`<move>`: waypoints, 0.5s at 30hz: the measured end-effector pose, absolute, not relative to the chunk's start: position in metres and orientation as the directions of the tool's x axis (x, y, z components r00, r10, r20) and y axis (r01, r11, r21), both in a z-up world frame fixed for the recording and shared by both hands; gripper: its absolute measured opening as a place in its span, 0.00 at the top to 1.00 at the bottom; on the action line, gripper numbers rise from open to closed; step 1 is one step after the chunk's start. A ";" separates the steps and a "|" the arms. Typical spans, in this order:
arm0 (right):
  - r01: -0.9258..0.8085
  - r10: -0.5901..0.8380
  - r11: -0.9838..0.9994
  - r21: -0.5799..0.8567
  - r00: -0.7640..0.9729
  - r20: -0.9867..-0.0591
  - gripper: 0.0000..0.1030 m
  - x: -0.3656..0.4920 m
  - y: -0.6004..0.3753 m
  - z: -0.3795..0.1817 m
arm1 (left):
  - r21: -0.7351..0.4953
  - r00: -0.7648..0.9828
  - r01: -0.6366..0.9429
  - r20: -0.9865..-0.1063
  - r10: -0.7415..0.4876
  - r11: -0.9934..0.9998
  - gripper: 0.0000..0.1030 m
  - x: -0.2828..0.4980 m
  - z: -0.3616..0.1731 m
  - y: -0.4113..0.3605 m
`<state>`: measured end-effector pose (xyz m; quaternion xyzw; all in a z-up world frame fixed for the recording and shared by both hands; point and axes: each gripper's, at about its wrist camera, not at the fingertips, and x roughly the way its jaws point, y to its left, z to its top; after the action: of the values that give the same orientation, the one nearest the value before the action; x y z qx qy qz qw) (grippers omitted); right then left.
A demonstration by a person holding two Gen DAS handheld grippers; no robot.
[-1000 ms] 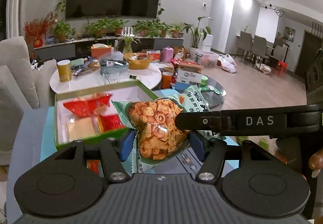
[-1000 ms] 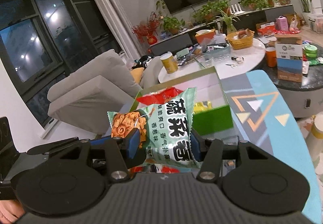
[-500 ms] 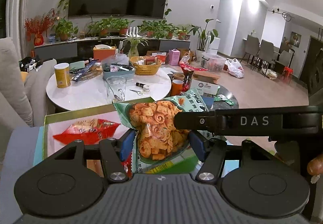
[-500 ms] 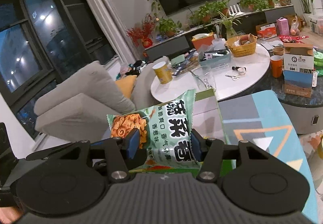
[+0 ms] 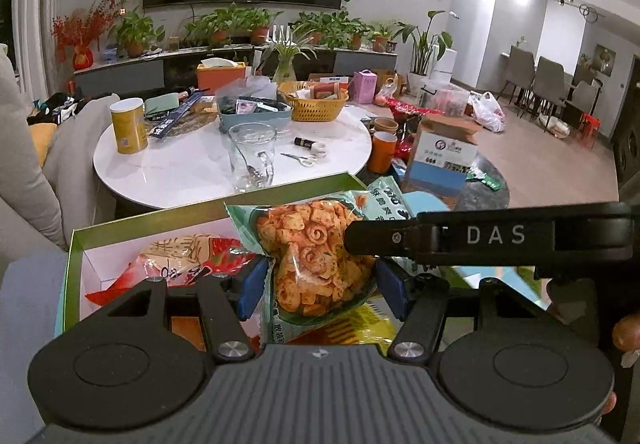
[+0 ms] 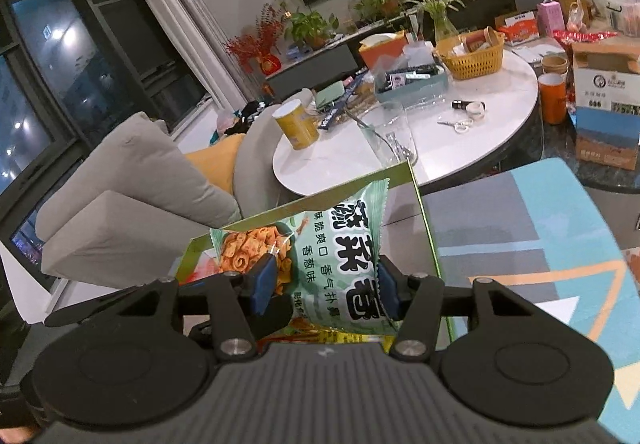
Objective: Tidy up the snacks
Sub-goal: 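Carry the green chip bag over the green box, then release the green chip bag into the box and withdraw both tools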
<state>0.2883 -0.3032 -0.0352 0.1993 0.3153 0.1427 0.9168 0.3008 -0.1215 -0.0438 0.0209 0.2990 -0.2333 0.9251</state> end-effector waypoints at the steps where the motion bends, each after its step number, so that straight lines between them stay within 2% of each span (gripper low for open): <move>1: -0.136 0.389 0.879 0.457 0.758 -0.523 0.46 0.291 -0.302 -0.036 | -0.094 0.713 0.443 -0.567 -0.414 0.892 0.44 0.302 -0.045 -0.121; 7: -0.119 0.373 0.893 0.434 0.737 -0.564 0.46 0.296 -0.295 -0.045 | -0.081 0.702 0.378 -0.624 -0.343 0.922 0.45 0.314 -0.052 -0.115; 15: -0.075 0.285 0.920 0.385 0.803 -0.524 0.46 0.264 -0.300 -0.025 | -0.104 0.715 0.382 -0.595 -0.365 0.918 0.44 0.286 -0.030 -0.106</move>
<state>0.2644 -0.3005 -0.0246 0.1752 0.2988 0.0964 0.9331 0.2858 -0.1063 -0.0297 0.0134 0.3186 -0.2019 0.9260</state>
